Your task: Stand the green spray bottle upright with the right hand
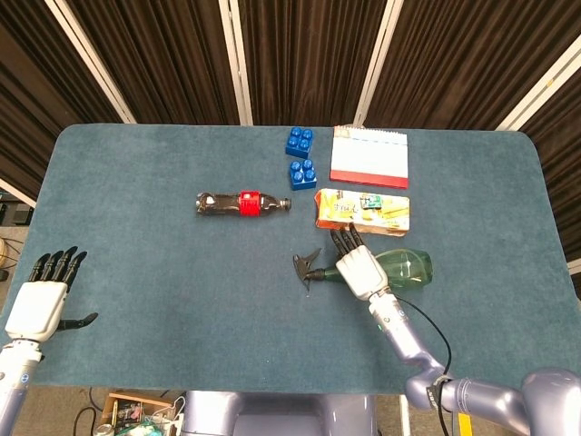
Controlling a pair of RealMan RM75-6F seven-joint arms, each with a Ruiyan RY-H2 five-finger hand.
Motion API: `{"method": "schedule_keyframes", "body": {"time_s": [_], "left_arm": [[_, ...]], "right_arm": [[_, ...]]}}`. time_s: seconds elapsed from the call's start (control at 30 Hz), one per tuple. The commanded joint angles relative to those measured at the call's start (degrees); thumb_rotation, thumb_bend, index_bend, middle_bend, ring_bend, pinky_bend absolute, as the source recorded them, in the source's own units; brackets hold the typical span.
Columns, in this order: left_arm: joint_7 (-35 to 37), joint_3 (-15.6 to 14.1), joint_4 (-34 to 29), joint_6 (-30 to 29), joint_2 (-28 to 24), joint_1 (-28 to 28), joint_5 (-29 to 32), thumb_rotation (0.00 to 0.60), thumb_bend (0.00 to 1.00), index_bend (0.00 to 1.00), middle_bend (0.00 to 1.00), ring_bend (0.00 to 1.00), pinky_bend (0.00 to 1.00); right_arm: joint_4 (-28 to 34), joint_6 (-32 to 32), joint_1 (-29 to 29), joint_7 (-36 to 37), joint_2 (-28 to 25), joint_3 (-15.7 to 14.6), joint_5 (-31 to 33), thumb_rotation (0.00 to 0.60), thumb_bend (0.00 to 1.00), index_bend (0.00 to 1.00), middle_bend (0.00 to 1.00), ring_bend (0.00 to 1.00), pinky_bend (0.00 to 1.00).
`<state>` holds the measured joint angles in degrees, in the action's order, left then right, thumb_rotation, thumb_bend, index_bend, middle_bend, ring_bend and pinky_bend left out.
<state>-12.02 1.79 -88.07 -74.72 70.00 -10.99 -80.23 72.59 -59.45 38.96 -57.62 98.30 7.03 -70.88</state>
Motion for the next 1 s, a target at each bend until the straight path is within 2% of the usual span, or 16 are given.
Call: {"method": "schedule_keyframes", "body": {"time_s": [0.03,0.27,0.47,0.7,0.83,1.0], "left_arm": [[0.1,-0.11,-0.06,0.34,-0.02,-0.12,0.05,0.6,0.0,0.0,0.0,0.0,0.01],[0.77,-0.27,-0.2,-0.33,-0.25,0.03,-0.61,0.6,0.0,0.0,0.0,0.0,0.01],[1.38,-0.72,-0.27,-0.8,-0.42,0.12,-1.73,0.6,0.0,0.0,0.0,0.0,0.01],[2.08,-1.09,-0.69,-1.79,-0.76,0.35,-3.07,0.6,0.0,0.0,0.0,0.0,0.01],[2.7,-1.29,-0.97,-2.21,-1.03,0.45,-3.76,0.6,0.0,0.0,0.0,0.0,0.01],[3.12,-1.62,-1.11,-2.75,-1.28,0.61,-4.65,0.6,0.0,0.0,0.0,0.0,0.01]], "right_arm": [[-1.72,-3.28,-0.01,3.79,0.97,-0.35,-3.78,0.6,0.47,0.9,0.15,0.0,0.0],[0.03,-8.49,-0.43,6.78,-0.58,-0.54,-8.95,0.6,0.52,0.91,0.16,0.0,0.0],[6.57,-13.3,-1.82,8.18,-4.25,-0.84,-12.85,0.6,0.54,0.93,0.17,0.0,0.0],[12.84,-18.69,-3.36,8.92,-9.01,0.27,-16.47,0.6,0.55,0.95,0.19,0.0,0.01],[16.12,-20.58,-4.28,10.52,-11.25,1.61,-16.37,0.6,0.55,0.95,0.19,0.0,0.02],[21.58,-21.47,-5.85,17.55,-14.93,4.48,-12.99,0.6,0.55,0.96,0.19,0.0,0.02]]}}
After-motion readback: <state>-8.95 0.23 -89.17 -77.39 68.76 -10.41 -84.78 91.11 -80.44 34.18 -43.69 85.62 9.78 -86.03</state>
